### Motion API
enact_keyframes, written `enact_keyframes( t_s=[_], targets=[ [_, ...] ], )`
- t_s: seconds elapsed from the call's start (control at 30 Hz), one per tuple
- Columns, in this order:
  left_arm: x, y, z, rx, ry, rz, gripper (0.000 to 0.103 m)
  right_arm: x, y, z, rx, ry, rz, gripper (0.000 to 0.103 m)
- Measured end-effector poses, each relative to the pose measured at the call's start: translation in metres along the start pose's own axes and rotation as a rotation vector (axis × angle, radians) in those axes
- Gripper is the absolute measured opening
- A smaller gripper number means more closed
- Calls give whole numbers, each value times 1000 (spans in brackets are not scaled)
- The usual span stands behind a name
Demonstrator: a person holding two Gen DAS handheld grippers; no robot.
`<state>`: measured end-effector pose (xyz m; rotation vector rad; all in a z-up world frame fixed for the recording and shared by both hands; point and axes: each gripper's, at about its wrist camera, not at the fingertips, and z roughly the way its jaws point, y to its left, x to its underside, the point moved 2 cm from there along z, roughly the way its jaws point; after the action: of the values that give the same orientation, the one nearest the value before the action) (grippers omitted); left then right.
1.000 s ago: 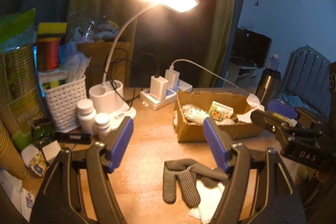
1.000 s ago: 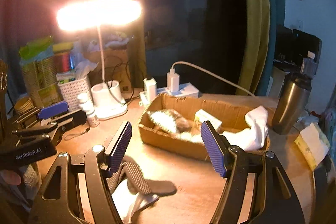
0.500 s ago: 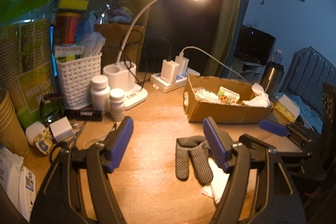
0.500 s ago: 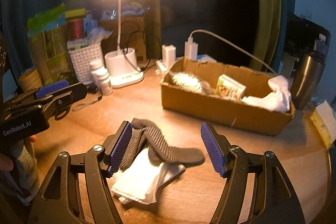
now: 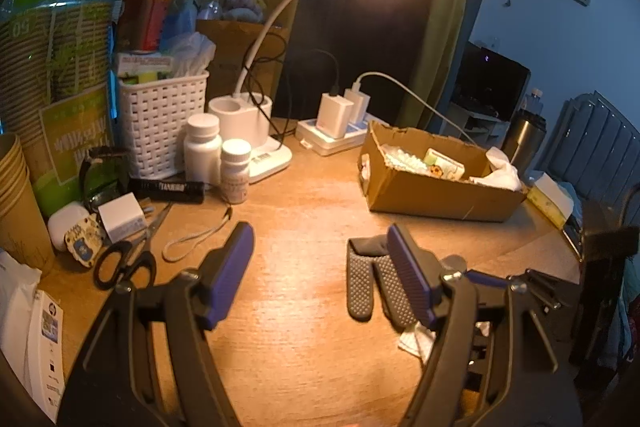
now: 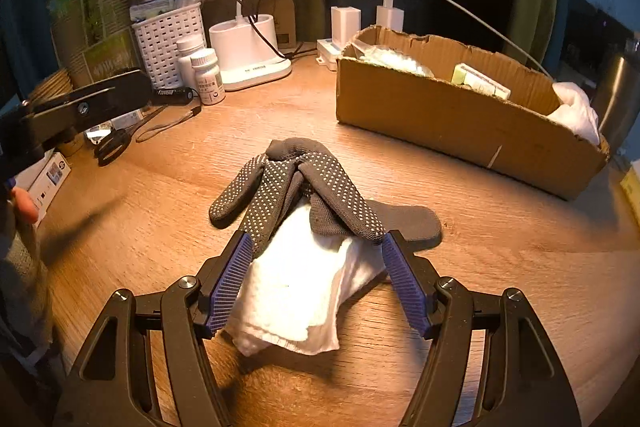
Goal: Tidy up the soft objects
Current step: 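Grasp the white cloth with the right tool while the left grasps the grey gloves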
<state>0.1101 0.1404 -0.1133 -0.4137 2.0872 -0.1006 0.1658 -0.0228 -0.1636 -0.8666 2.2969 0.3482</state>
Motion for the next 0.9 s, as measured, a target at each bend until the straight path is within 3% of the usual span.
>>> enact_keyframes(
  t_s=[0.3, 0.47, 0.57, 0.9],
  targets=[
    [4, -2, 6, -8, 25, 8, 71, 8, -3, 10, 12, 82, -4, 68],
    [10, -5, 15, -24, 66, 22, 71, 14, 2, 4, -45, 72, -41, 22],
    [11, -10, 18, -28, 81, 41, 71, 17, 3, -2, -55, 77, -62, 10],
    [10, -51, 38, -7, 129, 138, 71, 28, -39, -40, -36, 10, -5, 9]
  ],
)
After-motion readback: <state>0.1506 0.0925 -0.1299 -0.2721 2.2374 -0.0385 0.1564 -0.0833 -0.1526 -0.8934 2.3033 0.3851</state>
